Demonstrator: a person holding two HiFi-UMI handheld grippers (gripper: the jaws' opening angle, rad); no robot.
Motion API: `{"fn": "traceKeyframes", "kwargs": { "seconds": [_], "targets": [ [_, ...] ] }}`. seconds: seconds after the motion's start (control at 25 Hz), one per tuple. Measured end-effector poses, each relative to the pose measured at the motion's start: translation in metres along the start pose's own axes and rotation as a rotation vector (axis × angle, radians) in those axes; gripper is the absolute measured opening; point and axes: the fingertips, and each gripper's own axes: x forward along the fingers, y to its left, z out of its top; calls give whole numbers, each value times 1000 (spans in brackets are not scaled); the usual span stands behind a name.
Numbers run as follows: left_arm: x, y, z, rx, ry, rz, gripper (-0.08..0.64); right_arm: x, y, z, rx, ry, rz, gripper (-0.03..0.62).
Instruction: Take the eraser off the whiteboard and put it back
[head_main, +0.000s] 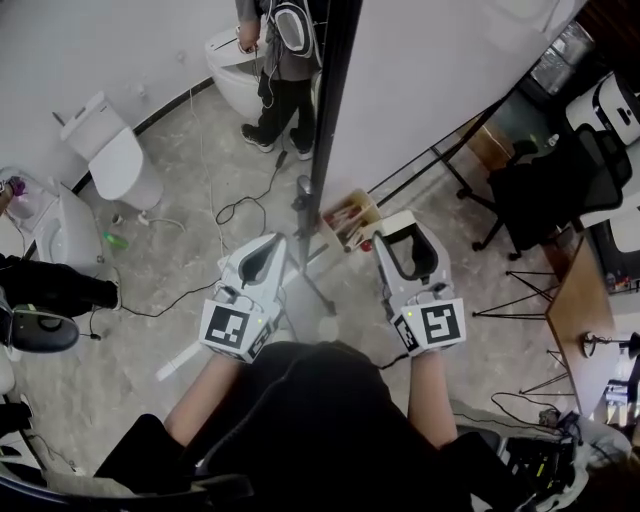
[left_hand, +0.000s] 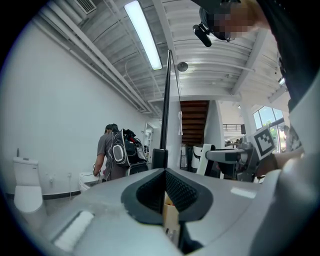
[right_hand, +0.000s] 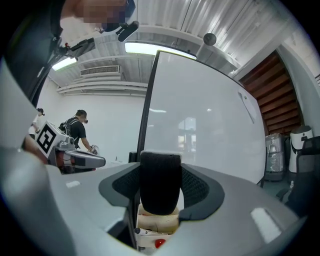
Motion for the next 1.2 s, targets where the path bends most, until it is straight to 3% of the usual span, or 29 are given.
{"fn": "traceKeyframes", "kwargs": {
  "seconds": [1.2],
  "targets": [
    [-24, 45, -13, -51, 15, 286, 4, 90, 12, -78, 35, 136, 222, 244]
  ]
}}
